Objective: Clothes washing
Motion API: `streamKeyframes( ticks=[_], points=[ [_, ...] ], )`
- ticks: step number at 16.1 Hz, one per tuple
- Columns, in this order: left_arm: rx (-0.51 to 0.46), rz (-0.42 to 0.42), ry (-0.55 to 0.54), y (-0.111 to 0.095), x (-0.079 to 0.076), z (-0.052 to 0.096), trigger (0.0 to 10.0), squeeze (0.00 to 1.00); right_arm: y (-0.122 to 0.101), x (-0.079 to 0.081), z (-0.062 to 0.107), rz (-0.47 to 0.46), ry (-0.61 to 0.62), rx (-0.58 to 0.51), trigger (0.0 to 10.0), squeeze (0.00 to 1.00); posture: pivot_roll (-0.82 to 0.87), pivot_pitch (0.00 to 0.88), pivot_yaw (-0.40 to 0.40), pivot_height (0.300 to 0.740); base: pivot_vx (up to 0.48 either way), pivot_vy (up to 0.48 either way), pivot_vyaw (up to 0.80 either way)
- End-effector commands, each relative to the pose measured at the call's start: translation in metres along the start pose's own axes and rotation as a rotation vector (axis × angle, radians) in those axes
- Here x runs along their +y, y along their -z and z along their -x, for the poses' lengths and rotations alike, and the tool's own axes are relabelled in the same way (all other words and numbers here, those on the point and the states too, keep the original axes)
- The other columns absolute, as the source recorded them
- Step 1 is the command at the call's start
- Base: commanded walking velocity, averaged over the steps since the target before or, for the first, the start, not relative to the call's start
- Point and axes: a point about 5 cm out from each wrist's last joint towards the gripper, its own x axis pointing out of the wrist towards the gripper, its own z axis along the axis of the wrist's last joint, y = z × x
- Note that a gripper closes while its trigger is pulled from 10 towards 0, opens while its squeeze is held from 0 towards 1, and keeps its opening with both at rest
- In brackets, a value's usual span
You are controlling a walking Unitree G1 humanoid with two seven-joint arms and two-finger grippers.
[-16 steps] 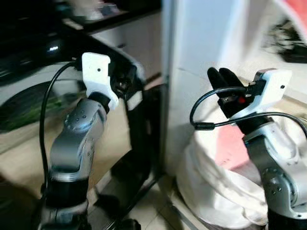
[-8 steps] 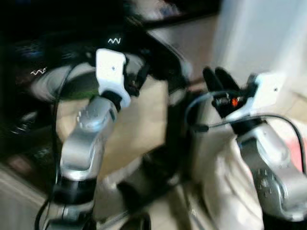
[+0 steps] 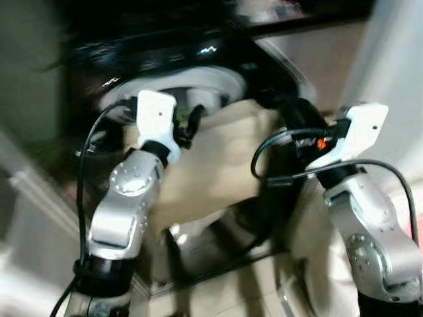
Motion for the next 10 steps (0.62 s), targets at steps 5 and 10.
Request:
streamKeyframes(
  ticks=[5,10],
  points=[
    [-0.003,-0.014,-0.031,-0.002,-0.002,0.003,10.0,0.0,0.004,0.005,-0.001,-0.012,-0.031,0.012,10.0,0.0,-0.09,0.0,0.043,0.74,0.0,-0.296,0.8],
    [0.02,0.024,-0.027,0.001,0.003,0.002,10.0,0.0,0.015,0.002,0.0,-0.036,0.007,0.066,10.0,0.0,-0.09,0.0,0.047,0.74,0.0,-0.059,0.16]
  ],
)
